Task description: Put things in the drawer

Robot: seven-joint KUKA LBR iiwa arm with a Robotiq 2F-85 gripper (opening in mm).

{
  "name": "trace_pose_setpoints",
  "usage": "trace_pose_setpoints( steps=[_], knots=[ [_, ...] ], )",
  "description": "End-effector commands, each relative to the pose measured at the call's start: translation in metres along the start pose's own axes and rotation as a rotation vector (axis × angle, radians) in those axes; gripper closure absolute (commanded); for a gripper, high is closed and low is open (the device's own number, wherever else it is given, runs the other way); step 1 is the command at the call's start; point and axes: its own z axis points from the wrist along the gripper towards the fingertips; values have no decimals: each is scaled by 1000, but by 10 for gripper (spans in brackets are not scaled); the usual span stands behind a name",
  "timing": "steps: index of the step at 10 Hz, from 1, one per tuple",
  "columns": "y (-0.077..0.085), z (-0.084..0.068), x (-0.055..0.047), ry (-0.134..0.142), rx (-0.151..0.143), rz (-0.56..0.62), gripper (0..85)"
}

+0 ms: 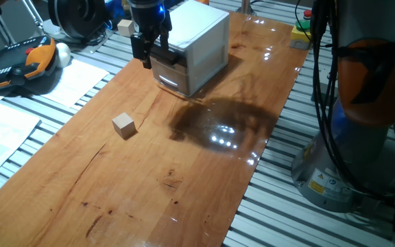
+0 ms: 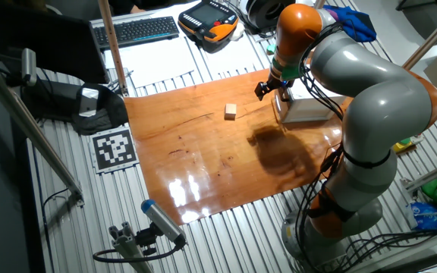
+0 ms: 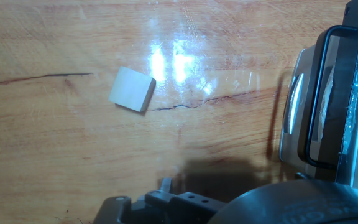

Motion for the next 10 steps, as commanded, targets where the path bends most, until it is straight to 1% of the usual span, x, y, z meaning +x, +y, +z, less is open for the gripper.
trace_pose_setpoints(
  steps=[1,5,6,7,10],
  knots=[
    [0,0,0,-80,102,-56,850],
    [0,-1,0,-78,101,-56,850],
    [0,-1,0,-77,93,-53,850],
    [-1,-1,-1,-62,30,-11,850],
    [-2,1,-4,-59,27,-16,850]
  ],
)
